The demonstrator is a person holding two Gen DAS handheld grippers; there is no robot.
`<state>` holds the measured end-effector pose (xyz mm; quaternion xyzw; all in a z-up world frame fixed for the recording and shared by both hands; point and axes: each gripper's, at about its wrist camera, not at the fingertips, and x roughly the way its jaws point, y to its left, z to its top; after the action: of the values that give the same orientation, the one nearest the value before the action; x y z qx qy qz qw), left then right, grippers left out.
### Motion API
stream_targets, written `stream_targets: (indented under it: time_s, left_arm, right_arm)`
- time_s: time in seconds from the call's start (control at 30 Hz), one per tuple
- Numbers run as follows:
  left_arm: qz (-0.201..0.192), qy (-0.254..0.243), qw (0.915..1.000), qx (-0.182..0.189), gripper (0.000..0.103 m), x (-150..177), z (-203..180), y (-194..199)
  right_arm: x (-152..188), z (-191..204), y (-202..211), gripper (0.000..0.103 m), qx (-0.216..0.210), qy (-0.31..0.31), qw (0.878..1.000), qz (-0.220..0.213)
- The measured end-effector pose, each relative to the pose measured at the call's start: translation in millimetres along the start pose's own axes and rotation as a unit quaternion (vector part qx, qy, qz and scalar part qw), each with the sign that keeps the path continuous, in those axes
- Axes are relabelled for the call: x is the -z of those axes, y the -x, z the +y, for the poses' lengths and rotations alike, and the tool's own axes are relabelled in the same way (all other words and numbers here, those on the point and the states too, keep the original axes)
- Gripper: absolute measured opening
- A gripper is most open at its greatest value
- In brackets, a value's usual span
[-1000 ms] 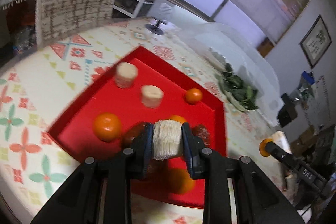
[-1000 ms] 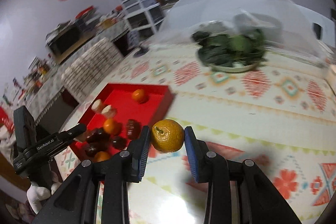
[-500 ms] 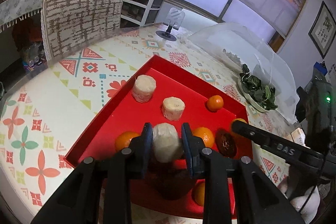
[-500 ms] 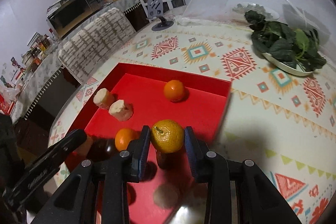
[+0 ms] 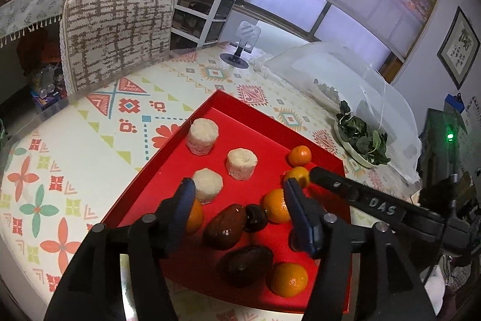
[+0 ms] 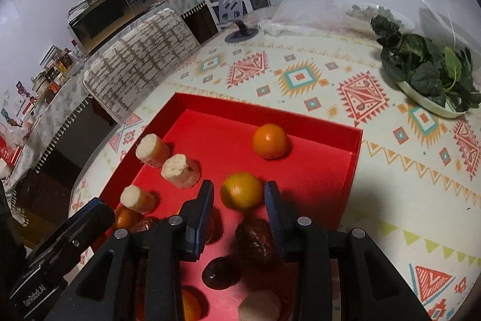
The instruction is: Organize fruits
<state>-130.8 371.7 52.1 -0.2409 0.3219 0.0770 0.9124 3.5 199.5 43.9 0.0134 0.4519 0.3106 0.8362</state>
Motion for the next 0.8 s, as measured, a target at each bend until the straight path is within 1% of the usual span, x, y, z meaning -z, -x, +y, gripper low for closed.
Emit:
stream_targets:
  time_s: [0.1,0.17,0.37,0.47,0.57,0.7,0.8]
  left_arm:
    - [-0.009,-0.011,0.9998,-0.010,0.066,0.7,-6.8,7.0]
    - [-0.020,-0.022,0.9994,-0.018,0.070,2.4,-12.6,13.0]
    - [-0.049,-0.057,0.9952,-0.062,0.084,9.5,-33.9,30.7]
    - [-0.061,-0.072,0.9924,-0.079,0.088,13.3,-44.1,38.9]
    - [-0.065,-0.085,0.9908,-0.083,0.088,19.0,-55.0,45.3]
    - [-0.065,-0.096,0.9900,-0.080,0.088,26.3,-71.0,51.6]
    - [-0.066,-0.106,0.9891,-0.078,0.089,32.1,-84.0,55.7]
  right_arm:
    - [-0.1,0.9,15.4,0.042,0.001,0.001,1.000,-0.018]
    - [0.5,0.3,24.8,0.048,-0.001,-0.001,1.000,-0.028]
    - [14.4,-4.5,56.4,0.053,0.005,-0.008,0.998,-0.054]
    - [26.3,-8.4,70.9,0.055,0.015,-0.008,0.998,-0.065]
    - [39.1,-12.5,84.9,0.058,0.028,-0.003,0.997,-0.075]
    - [55.5,-20.7,105.5,0.062,0.038,-0.005,0.995,-0.090]
    - [65.3,-26.4,118.6,0.063,0.041,-0.008,0.994,-0.098]
